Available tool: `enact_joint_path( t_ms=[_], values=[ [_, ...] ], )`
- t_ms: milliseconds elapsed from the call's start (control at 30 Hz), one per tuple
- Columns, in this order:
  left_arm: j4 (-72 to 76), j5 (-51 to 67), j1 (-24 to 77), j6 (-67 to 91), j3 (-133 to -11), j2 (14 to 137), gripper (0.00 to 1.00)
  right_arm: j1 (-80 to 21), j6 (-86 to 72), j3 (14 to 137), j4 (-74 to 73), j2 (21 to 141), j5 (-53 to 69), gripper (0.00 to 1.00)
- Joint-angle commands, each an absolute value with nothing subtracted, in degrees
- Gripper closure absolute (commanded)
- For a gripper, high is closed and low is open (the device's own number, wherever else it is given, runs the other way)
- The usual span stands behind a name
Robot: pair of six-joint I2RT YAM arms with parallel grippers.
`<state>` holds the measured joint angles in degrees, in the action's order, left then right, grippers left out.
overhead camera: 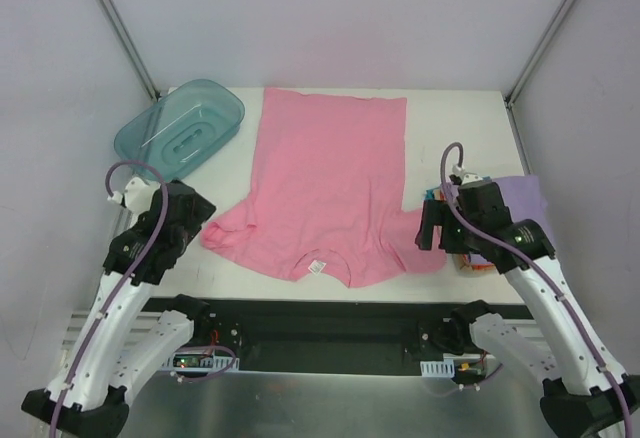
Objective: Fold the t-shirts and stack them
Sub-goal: Flatten out the tshirt
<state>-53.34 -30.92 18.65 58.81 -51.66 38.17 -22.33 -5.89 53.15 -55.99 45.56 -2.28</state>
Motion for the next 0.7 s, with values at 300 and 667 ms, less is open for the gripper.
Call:
enact_joint_path(
  t_ms=[300, 667],
  values=[
    [-18.2, 9.3, 20.1, 50.3, -45.2, 70.6, 0.01, -24.8, -7.1, 55.7, -33.6, 75.0, 5.2, 0.03],
    [-16.7, 4.1, 19.7, 48.1, -47.6, 87.7, 0.01, -29.4, -6.8, 56.6, -29.5, 94.2, 10.5, 0.03]
  ],
)
